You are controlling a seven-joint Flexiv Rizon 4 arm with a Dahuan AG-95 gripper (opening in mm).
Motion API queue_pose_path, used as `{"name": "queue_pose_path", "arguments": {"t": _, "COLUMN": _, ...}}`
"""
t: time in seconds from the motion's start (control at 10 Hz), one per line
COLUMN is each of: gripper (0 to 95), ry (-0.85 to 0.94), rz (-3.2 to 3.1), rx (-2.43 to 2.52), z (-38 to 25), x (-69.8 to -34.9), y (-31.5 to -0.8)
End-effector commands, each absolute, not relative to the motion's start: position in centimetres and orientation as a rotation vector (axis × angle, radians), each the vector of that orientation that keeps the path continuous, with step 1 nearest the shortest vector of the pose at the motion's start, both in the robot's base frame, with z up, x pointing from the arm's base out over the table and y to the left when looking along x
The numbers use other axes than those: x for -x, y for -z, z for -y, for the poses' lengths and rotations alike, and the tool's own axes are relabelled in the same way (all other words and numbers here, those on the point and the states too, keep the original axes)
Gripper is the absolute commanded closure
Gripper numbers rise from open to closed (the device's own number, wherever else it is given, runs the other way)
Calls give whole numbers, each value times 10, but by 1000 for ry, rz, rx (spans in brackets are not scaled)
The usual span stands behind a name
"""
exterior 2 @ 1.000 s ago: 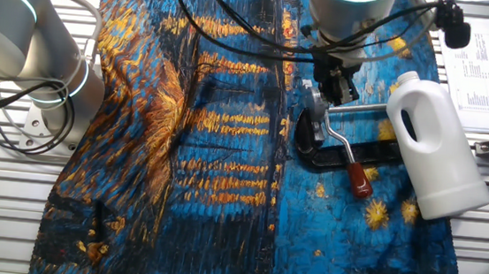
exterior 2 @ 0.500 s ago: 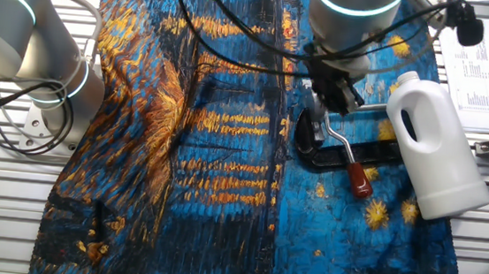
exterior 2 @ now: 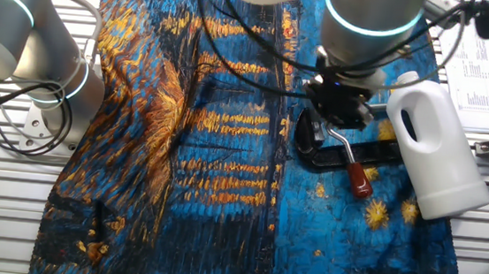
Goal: Pull up the lever
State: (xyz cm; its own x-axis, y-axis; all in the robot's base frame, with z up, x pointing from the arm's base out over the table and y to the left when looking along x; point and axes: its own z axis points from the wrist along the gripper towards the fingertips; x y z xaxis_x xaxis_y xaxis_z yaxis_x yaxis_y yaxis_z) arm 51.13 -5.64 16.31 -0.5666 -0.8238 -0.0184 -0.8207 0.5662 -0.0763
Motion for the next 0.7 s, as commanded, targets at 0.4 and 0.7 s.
{"name": "queue_pose_path", "arguments": {"t": 0.4, "gripper": 950, "ry": 138, "rz": -2578, "rx": 1886, "z": 62, "x": -520, "y": -158}}
{"name": "queue_pose_path", "arguments": {"t": 0.7, "gripper": 950, "ry": 131, "rz": -2646, "rx": 1792, "z": 62, "x": -520, "y": -157}}
